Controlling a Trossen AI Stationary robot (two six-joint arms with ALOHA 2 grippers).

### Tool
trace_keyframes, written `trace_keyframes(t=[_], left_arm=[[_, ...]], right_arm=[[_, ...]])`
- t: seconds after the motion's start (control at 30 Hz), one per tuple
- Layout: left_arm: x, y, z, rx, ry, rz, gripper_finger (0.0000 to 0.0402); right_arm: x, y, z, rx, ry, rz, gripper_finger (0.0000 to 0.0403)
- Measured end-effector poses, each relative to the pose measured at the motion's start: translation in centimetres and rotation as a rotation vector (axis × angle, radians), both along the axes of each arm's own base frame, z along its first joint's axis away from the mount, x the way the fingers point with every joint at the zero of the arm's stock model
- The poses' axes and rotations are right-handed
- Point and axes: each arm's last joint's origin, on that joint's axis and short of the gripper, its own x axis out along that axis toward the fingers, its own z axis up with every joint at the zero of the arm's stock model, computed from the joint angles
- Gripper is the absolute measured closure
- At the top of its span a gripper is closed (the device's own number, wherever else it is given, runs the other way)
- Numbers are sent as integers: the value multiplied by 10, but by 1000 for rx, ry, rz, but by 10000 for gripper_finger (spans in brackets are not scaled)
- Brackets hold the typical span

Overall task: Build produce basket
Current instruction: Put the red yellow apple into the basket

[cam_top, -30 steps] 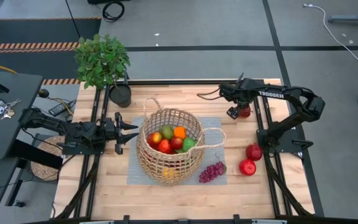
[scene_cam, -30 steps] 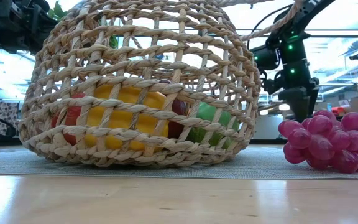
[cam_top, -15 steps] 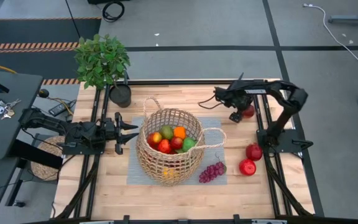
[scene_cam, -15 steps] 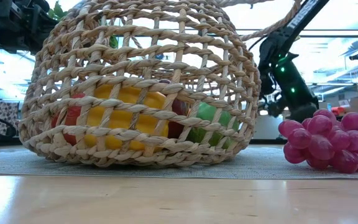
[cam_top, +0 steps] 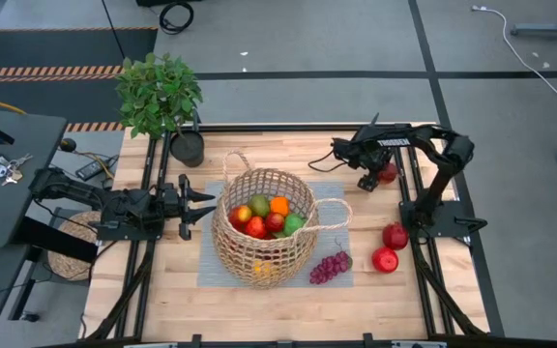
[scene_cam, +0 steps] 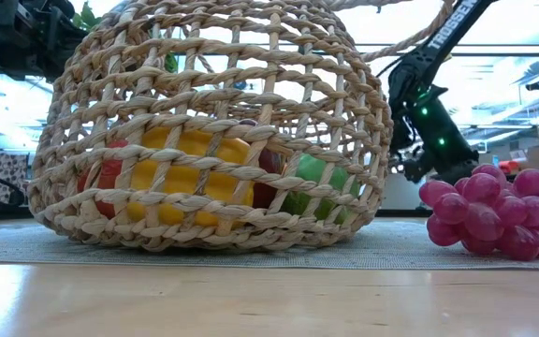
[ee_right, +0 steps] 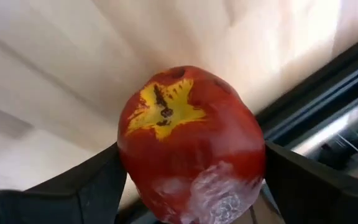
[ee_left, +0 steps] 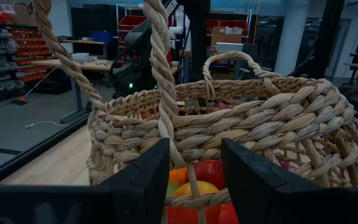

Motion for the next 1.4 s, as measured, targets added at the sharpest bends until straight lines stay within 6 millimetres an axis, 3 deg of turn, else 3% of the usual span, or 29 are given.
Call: trace_keyframes(t=[0.17,0.5,0.7,0.83,1.03,1.27,1.4], left_arm=[[0,0,0,0,0,-1,253],[0,0,0,0,0,0,249],[0,0,0,0,1,0,254],[0,0,0,0,0,0,251],[0,0,0,0,1,0,251],[0,0,0,0,1,0,252],[0,0,0,0,1,0,249]], right_arm=[[9,9,30,-92,-183,-14,63],[32,41,114,-462,-901,54,61],[47,73,165,-547,-1384,162,60],[59,99,188,-551,-1636,261,60],[79,131,197,-577,-1807,330,60],[117,175,167,-592,-1777,438,60],[126,192,163,-633,-1791,524,60]])
